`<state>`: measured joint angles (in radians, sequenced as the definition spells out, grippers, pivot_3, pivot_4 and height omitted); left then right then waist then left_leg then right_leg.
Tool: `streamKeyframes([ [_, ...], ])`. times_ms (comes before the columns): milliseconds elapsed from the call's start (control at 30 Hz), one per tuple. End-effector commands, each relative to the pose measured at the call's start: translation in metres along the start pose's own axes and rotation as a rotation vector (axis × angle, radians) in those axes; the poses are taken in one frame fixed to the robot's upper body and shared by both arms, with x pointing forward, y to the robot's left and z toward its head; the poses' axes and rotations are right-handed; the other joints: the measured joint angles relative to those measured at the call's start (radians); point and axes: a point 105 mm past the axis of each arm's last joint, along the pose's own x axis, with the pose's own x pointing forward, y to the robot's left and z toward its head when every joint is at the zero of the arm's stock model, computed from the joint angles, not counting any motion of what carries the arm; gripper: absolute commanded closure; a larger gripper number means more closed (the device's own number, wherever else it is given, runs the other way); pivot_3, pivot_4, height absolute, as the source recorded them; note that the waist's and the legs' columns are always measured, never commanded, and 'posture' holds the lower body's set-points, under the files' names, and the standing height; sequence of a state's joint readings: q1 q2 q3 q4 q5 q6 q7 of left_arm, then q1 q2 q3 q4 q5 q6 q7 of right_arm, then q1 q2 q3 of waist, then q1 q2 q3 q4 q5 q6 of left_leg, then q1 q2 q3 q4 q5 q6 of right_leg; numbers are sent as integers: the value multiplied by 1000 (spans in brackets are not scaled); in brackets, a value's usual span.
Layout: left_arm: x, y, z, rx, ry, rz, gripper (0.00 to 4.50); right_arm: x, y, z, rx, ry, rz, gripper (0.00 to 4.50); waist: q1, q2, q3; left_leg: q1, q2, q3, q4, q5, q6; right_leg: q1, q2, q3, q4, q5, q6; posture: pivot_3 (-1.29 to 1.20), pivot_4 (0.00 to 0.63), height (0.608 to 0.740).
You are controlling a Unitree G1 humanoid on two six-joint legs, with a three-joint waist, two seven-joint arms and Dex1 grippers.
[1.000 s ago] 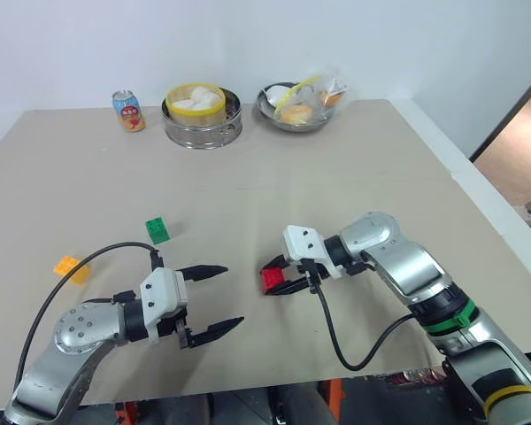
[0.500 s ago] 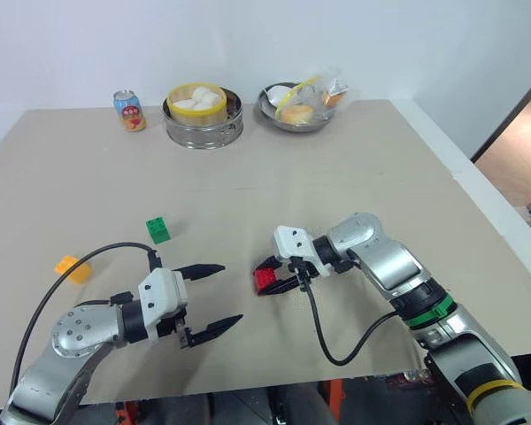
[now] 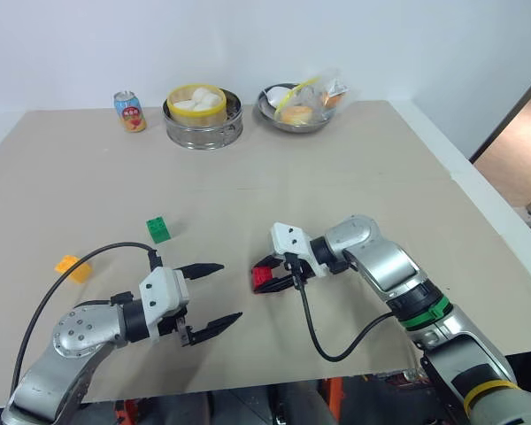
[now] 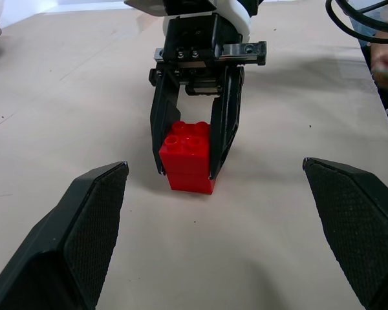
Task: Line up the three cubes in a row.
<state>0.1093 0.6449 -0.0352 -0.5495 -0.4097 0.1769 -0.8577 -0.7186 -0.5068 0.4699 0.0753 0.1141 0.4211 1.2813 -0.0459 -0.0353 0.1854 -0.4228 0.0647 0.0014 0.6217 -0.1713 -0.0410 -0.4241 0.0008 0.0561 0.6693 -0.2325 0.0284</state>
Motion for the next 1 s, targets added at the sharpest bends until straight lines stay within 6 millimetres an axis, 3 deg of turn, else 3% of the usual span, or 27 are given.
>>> streamKeyframes([
  [33, 1, 0, 10, 37, -21, -2, 0, -9, -5, 6, 4, -22, -37, 1195, 0, 0, 0, 0, 0, 0, 0, 0, 0, 0, 0, 0, 0, 0, 0, 0, 150, 740],
  [100, -2, 3, 9, 32, -17, 15, 0, -14, -5, 14, -7, -41, -35, 795, 0, 0, 0, 0, 0, 0, 0, 0, 0, 0, 0, 0, 0, 0, 0, 0, 150, 740],
  [133, -4, 5, 9, 24, -17, 36, 0, -17, -5, 19, -20, -55, -40, 283, 0, 0, 0, 0, 0, 0, 0, 0, 0, 0, 0, 0, 0, 0, 0, 0, 150, 740],
  [200, -10, 12, 9, -1, -20, 91, 0, -24, -4, 30, -40, -86, -43, 28, 0, 0, 0, -1, 0, 0, -1, 0, 0, -1, 0, 0, 0, -1, -1, 0, 150, 740],
  [367, -32, 35, 3, -33, -4, 257, 0, -42, 12, 54, -58, -162, 2, 28, 0, 0, 0, -1, 0, 0, -2, 0, 0, -1, 0, 0, 0, -2, -1, 0, 150, 740],
  [633, -70, 104, -8, 1, 92, 605, 0, -55, 31, 76, -42, -279, 63, 28, 1, 0, 0, -1, 0, 0, -2, 0, 0, -1, 0, -1, 0, -1, 0, 0, 150, 740],
  [1000, -61, 144, -11, 71, 202, 527, 0, -53, 20, 88, -105, -321, -31, 28, 0, -1, 0, -2, 0, -1, -2, 0, 0, -2, 1, -1, 0, 1, 4, 0, 150, 740],
])
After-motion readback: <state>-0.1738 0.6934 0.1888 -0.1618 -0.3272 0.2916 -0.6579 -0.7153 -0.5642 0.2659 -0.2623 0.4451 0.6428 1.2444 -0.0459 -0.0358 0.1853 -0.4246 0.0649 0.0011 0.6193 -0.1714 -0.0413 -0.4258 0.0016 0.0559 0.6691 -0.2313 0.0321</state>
